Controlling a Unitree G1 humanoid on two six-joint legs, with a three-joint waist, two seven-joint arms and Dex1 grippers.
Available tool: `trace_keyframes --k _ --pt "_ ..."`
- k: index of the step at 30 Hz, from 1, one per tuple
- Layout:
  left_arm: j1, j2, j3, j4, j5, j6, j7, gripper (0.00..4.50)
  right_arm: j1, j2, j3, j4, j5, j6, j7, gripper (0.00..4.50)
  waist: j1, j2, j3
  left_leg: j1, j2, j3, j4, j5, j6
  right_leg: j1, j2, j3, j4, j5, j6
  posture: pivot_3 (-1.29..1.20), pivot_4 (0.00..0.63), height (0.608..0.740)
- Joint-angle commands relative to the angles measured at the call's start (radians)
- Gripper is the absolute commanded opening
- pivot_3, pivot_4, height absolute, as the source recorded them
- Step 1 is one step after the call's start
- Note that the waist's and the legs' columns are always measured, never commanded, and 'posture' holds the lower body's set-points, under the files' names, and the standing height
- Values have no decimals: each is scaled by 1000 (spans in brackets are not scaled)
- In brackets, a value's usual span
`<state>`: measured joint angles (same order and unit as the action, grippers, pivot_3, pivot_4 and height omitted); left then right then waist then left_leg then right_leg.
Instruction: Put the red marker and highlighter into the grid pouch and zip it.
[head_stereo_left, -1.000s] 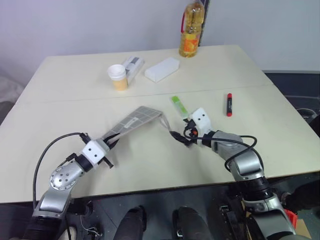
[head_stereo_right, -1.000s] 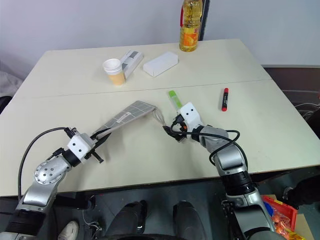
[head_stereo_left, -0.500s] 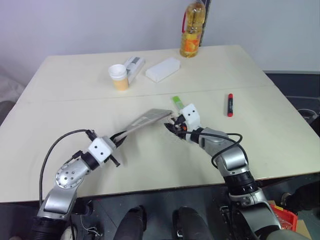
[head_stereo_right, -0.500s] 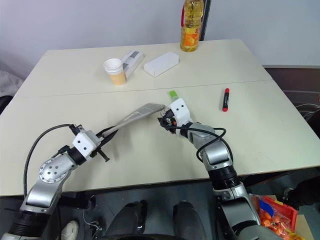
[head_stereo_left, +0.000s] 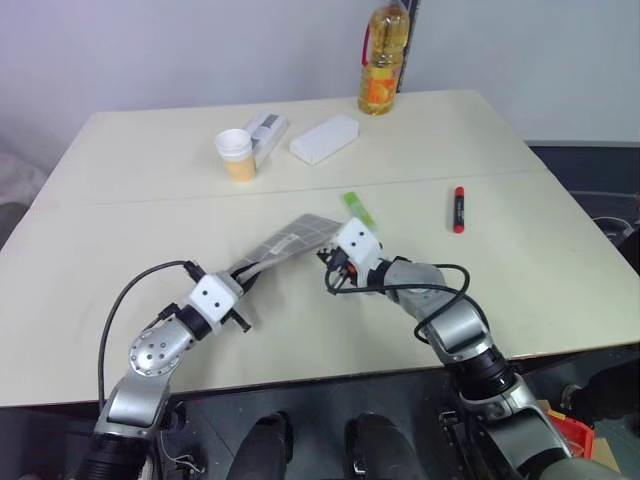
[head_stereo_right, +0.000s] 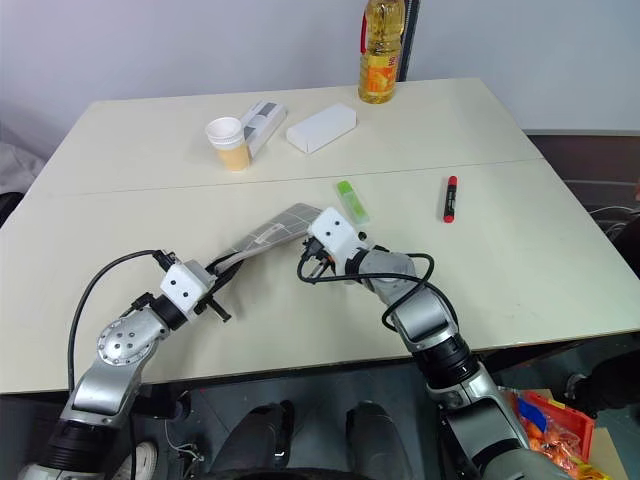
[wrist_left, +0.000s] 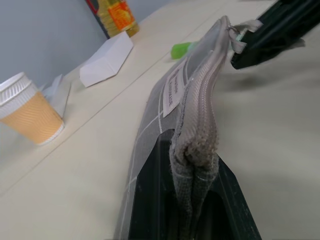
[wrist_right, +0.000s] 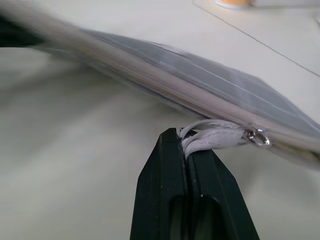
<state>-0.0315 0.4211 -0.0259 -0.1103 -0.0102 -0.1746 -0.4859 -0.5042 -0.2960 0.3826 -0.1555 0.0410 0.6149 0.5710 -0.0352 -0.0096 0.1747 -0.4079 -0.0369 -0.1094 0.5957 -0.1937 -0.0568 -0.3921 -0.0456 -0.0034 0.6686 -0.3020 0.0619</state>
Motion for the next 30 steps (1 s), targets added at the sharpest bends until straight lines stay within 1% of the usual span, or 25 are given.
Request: trace_keyframes --k 1,8,15,21,22,24,26,29,30 --pt "-28 -33 -13 4 18 19 41 0 -16 0 75 -88 -19 -18 46 47 0 0 0 0 0 0 0 0 0 0 0 0 0 0 0 0 150 740" --pt "-94 -105 -36 43 55 52 104 0 -64 8 131 -97 -51 -29 91 47 15 0 0 0 0 0 1 0 0 0 0 0 0 0 0 0 150 740" --pt "-151 -152 -58 94 85 53 136 0 -109 35 169 -108 -68 -39 126 47 21 -1 0 0 -1 0 1 0 0 0 0 0 0 0 0 0 150 740" --pt "-162 -163 -61 106 99 49 155 0 -119 38 156 -91 -82 -40 122 47 20 -1 0 0 -1 0 1 0 0 0 0 0 0 0 0 0 150 740" --pt "-161 -162 -58 103 99 50 157 0 -117 30 141 -88 -82 -39 121 285 20 -1 0 0 -1 0 1 0 0 0 0 0 0 0 0 0 150 740" --pt "-154 -155 -51 95 98 50 160 0 -111 5 105 -93 -72 -33 130 942 20 -1 0 0 -1 0 1 0 0 0 0 0 0 0 0 0 150 740" --pt "-144 -142 -36 83 96 52 160 0 -99 -28 57 -105 -56 -25 140 1879 21 -1 0 0 -1 0 1 0 0 0 0 0 0 0 0 0 150 740" --pt "-125 -110 -5 65 87 54 160 0 -74 -69 -62 -111 -13 13 126 3377 21 -1 0 0 -1 0 1 0 0 1 0 0 0 0 0 0 150 740" --pt "-121 -101 1 60 82 55 159 0 -69 -76 -90 -108 0 25 121 3377 22 -1 0 0 -1 0 1 0 0 1 0 0 0 0 0 0 150 740"
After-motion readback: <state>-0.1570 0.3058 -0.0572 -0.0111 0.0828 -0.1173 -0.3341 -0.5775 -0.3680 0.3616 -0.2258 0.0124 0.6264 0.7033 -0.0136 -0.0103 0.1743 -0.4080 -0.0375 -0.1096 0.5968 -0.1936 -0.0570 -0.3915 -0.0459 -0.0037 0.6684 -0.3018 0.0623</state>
